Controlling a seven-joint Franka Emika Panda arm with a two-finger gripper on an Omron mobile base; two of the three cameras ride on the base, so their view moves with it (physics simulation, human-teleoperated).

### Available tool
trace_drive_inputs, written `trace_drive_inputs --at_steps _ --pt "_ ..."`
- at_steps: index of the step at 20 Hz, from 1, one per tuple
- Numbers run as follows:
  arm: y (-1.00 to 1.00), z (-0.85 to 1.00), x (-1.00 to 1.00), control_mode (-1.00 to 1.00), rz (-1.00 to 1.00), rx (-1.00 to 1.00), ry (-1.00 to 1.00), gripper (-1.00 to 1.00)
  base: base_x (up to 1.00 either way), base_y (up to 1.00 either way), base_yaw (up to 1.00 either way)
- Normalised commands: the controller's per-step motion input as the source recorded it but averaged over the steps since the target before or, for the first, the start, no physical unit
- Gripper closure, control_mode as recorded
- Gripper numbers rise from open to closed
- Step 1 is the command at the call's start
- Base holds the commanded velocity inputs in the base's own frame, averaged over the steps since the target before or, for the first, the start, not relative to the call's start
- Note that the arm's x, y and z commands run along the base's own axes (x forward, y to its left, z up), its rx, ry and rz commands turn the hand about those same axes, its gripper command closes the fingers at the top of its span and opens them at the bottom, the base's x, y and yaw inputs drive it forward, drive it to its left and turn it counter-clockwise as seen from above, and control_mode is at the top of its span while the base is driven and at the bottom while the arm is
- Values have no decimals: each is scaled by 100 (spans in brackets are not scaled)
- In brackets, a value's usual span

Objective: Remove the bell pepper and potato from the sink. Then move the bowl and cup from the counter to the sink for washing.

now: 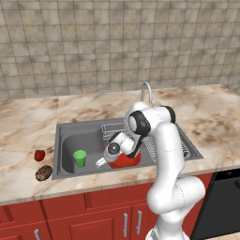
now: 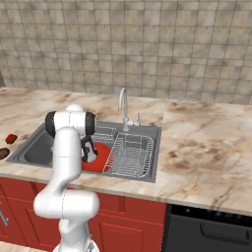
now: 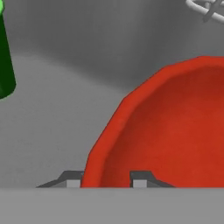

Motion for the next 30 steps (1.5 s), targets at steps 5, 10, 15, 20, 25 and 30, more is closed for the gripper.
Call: trace_drive_inputs --at_steps 5,10,15,20,25,30 --pt "0 0 0 -100 0 5 0 100 0 0 0" --pt "0 0 0 -100 0 3 0 100 0 0 0" --pt "0 1 0 -100 0 2 0 100 0 0 0" --pt "0 4 0 -100 0 1 0 100 0 0 0" --pt "0 5 1 -100 -1 0 0 100 0 0 0" --pt "4 3 1 -100 -2 0 0 -100 0 0 0"
